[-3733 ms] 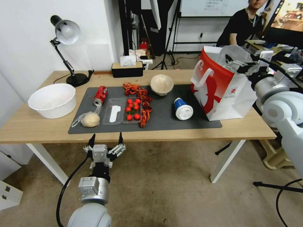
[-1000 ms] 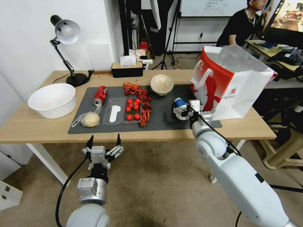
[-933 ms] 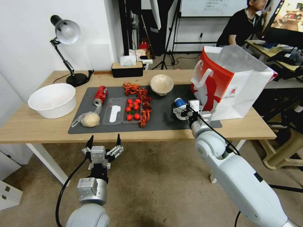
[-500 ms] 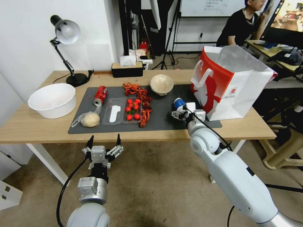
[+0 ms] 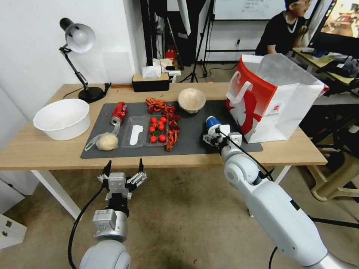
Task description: Pick up the trash from the table and place it into the takeout bag.
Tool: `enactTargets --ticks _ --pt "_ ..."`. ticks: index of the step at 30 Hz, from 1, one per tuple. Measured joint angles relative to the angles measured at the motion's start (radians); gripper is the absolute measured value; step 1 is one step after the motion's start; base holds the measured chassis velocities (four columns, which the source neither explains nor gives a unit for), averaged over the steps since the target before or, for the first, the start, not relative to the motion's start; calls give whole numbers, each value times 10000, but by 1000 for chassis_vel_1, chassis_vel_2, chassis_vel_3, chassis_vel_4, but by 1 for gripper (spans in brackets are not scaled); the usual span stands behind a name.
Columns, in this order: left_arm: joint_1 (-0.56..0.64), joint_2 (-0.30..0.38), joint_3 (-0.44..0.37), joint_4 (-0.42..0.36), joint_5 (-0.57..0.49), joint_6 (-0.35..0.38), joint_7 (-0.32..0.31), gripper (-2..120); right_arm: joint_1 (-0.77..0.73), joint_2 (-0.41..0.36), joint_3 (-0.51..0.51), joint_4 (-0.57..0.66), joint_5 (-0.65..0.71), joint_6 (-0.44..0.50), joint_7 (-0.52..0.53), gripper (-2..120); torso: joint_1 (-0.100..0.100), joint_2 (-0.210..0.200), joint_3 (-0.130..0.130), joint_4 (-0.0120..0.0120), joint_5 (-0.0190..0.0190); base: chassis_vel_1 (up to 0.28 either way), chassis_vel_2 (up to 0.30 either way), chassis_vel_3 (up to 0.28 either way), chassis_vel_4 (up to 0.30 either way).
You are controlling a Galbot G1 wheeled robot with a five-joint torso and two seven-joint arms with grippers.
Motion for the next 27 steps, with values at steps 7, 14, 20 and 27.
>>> enactTargets --ticks 7,14,20,27 --pt "0 22 1 -20 -12 1 -11 100 -116 -494 284 943 -1097 1014 -1030 67 -1 0 0 1 1 0 0 0 0" --pt "-49 4 25 53 -12 1 -11 100 587 -1924 1196 2257 -1250 1933 -1645 67 0 2 0 -2 1 0 0 0 0" --pt "-97 -37 68 137 4 1 -12 100 1543 -2808 1749 2283 -309 1978 -1161 67 0 2 0 0 -2 0 0 0 0" --pt "-156 -68 93 189 11 5 -11 100 2312 -3438 2004 1299 357 1890 -707 67 0 2 1 -1 1 0 0 0 0"
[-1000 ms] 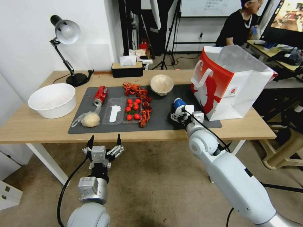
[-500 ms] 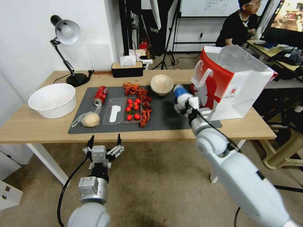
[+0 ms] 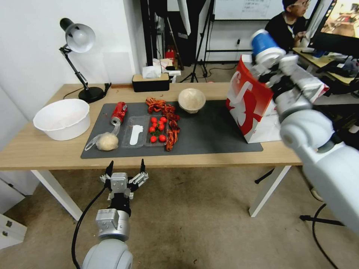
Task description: Pick up the trash from the table and place it into the takeout bag.
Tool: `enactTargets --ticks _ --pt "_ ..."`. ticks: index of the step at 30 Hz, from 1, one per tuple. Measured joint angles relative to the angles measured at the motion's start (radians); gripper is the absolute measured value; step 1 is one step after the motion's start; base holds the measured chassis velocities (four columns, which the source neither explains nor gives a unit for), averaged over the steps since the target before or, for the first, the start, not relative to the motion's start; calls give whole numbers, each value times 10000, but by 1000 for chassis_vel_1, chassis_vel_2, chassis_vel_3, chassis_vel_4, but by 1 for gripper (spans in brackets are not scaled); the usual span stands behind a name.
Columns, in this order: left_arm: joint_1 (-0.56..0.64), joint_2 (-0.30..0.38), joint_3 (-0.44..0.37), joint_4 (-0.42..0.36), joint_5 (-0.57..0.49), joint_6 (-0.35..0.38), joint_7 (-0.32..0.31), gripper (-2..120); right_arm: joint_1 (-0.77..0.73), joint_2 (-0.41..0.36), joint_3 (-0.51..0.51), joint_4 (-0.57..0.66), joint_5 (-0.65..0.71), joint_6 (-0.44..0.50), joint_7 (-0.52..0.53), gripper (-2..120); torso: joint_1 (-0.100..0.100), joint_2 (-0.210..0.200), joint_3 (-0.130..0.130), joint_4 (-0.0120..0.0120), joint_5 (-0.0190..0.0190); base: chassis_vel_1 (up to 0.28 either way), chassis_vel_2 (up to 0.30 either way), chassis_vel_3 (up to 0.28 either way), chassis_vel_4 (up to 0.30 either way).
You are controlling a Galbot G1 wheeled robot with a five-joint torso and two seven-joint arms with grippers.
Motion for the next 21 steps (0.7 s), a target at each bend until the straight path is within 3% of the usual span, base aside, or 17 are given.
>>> enactTargets --ticks 6,9,13,14,21 --pt "-72 5 -14 48 -54 13 -6 100 191 1 -13 -723 174 -17 277 73 1 0 0 1 -1 0 0 0 0" --pt "-106 15 -26 69 -73 32 -11 100 196 101 -23 -961 167 50 294 87 1 -1 0 2 -1 0 0 0 0" --pt "-108 16 -26 69 -73 33 -11 100 193 108 -23 -967 164 56 294 92 0 -1 0 2 -1 0 0 0 0" --pt "-127 24 -30 83 -79 44 -11 100 161 145 -26 -986 142 69 286 99 0 -1 0 2 -2 0 0 0 0" --pt "-141 33 -34 89 -89 52 -11 100 134 170 -33 -990 113 76 276 100 1 0 0 2 -2 0 0 0 0"
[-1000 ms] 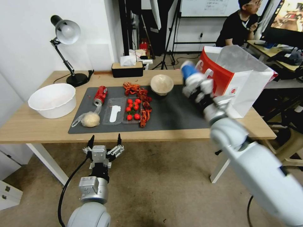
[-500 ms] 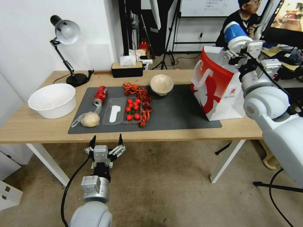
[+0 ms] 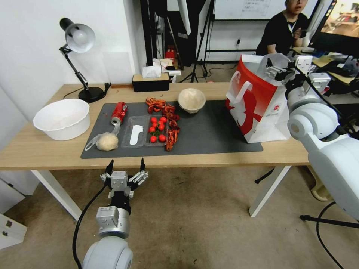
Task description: Pick up the trash from the table and place it into the takeout bag.
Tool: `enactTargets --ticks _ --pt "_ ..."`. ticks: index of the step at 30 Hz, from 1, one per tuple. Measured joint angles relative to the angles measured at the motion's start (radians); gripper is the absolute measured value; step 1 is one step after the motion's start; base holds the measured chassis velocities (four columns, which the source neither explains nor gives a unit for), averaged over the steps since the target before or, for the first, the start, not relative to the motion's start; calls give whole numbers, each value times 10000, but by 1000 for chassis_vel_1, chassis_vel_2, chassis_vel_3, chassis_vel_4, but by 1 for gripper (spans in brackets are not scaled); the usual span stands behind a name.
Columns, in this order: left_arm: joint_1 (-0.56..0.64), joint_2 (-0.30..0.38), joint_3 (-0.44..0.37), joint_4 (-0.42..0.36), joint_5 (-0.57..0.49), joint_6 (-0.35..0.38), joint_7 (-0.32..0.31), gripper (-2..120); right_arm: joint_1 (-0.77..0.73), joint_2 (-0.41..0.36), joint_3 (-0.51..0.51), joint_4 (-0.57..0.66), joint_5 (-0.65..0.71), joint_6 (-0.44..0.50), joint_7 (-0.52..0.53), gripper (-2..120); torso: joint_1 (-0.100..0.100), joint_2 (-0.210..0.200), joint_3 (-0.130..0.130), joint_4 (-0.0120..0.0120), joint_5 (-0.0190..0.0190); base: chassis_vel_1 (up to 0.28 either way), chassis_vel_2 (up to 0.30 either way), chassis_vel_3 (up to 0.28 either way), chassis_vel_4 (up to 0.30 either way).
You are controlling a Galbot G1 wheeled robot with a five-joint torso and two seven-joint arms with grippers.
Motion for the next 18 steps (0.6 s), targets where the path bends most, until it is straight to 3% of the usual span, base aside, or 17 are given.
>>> enactTargets --ticks 18 --pt "-6 24 7 -15 -12 17 0 100 -283 -23 4 543 264 205 -169 100 0 0 0 0 -1 0 0 0 0"
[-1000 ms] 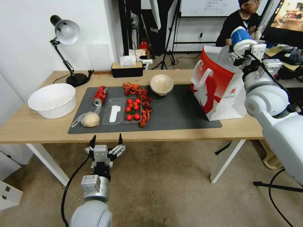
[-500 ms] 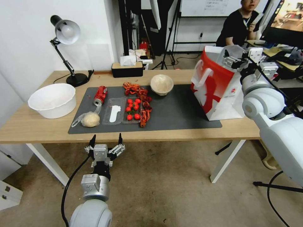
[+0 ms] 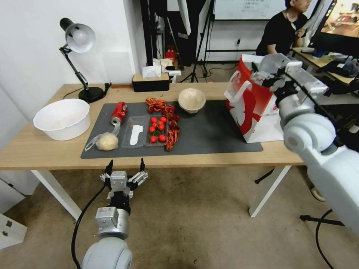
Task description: Pick up the trash from the table and place it into the takeout bag.
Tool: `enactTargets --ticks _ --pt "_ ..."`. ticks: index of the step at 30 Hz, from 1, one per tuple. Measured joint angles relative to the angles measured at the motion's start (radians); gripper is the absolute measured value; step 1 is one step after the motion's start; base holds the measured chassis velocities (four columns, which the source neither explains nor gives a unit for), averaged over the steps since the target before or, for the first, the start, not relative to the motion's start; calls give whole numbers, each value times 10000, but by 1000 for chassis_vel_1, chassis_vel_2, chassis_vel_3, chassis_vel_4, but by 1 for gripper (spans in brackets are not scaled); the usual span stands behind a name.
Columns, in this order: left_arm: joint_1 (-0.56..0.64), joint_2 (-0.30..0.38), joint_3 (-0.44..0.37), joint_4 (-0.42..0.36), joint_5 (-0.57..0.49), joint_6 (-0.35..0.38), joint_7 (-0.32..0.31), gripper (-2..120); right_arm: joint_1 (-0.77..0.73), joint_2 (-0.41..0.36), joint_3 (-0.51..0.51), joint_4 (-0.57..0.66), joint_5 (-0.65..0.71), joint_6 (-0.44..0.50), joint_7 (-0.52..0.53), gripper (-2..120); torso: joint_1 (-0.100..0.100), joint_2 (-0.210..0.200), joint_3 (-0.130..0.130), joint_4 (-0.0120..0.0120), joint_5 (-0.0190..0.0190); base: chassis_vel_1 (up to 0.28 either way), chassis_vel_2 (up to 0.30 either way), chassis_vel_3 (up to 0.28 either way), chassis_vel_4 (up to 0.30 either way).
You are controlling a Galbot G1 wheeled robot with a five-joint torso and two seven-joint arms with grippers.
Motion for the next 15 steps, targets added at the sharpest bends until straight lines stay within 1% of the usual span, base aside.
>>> enactTargets --ticks 3,5,6,8,10,11,13,14,15 --pt "8 -4 2 -16 4 1 0 100 -90 -28 8 302 133 55 -10 100 0 0 0 0 0 0 0 0 0" --pt "44 -3 -5 -52 7 2 0 100 -465 -77 19 793 383 155 -141 100 0 0 0 0 0 0 0 0 0" --pt "44 -3 -5 -52 7 2 0 100 -465 -77 19 793 383 155 -141 100 0 0 0 0 0 0 0 0 0" --pt "73 7 -29 -86 8 2 0 100 -1181 -115 97 1421 453 441 -547 100 0 0 -1 1 -1 0 0 0 0" --pt "81 9 -39 -92 8 2 1 100 -2183 -134 334 2081 294 894 -1194 100 0 0 -1 0 0 0 0 0 0" --pt "81 9 -39 -92 8 2 1 100 -2183 -134 334 2081 294 894 -1194 100 0 0 -1 0 0 0 0 0 0" --pt "97 -2 -28 -89 8 -2 4 100 -3373 -156 713 2494 -148 1540 -1813 100 -1 0 -1 -2 2 0 0 0 0" --pt "97 -2 -28 -89 8 -2 4 100 -3373 -156 713 2494 -148 1540 -1813 100 -1 0 -1 -2 2 0 0 0 0" --pt "103 -17 -24 -80 10 -15 4 100 -4124 -102 947 2666 -423 1956 -2051 100 0 0 -1 -1 0 0 0 0 0"
